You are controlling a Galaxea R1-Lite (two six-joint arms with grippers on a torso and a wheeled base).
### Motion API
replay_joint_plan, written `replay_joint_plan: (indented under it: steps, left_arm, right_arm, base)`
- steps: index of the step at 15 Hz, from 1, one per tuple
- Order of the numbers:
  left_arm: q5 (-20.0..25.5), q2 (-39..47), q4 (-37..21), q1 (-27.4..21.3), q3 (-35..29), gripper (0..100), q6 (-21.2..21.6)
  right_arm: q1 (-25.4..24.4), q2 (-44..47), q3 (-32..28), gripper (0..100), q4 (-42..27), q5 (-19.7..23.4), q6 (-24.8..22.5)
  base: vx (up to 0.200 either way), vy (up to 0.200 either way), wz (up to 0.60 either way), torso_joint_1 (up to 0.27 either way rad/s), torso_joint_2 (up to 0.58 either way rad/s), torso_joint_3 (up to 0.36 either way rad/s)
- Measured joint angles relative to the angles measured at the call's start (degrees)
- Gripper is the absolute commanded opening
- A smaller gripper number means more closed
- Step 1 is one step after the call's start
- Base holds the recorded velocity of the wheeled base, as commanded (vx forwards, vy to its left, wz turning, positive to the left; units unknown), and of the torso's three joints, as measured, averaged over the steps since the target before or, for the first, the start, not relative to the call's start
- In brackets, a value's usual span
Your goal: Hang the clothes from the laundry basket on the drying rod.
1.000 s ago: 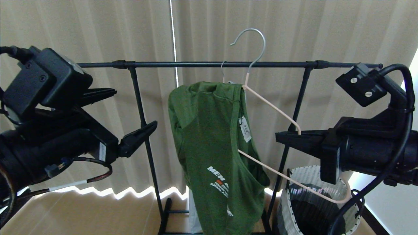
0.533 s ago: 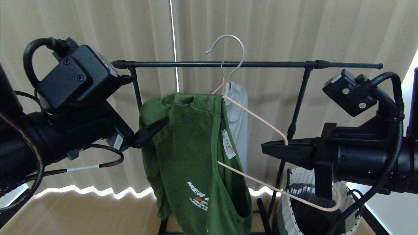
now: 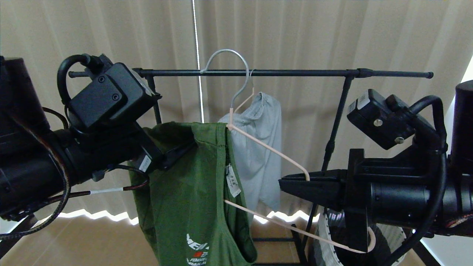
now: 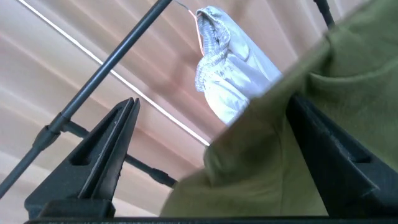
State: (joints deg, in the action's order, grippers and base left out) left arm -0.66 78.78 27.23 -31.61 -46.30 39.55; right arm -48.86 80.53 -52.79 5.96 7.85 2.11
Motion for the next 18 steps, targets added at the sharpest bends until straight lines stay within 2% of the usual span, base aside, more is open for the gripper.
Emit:
replay_joint_plan:
  steps: [11, 12, 15, 17, 18]
  left_arm:
    - [-0.2, -0.1, 0.1, 0.1, 1.0, 0, -0.4]
    - [-0.2, -0.3, 0.1, 0.2, 1.1, 0, -0.4]
    - [-4.3, -0.7, -0.1, 0.8, 1.2, 0, -0.4]
    - [-14.8, -0.9, -0.1, 2.3, 1.2, 0, -1.1]
    - [-19.3, -0.9, -0.1, 2.9, 1.2, 0, -2.9]
  right_arm:
    - [-0.4, -1.6, 0.4, 0, -0.2, 0.7, -0.5]
    - [-0.3, -1.8, 0.5, 100, -0.2, 0.7, -0.5]
    - [0.0, -2.1, 0.7, 100, -0.1, -0.4, -1.0]
    - [1.4, -2.2, 1.7, 100, 0.1, -2.9, -3.2]
    - [1.8, -2.2, 2.6, 100, 1.0, -3.5, -3.7]
  base:
    - [0.000, 0.000, 0.00, 0.000, 0.00, 0.000]
    - [0.000, 0.000, 0.00, 0.000, 0.00, 0.000]
    - [0.000, 0.000, 0.00, 0.000, 0.00, 0.000]
    - [0.000, 0.000, 0.00, 0.000, 0.00, 0.000]
    - [0.000, 0.000, 0.00, 0.000, 0.00, 0.000]
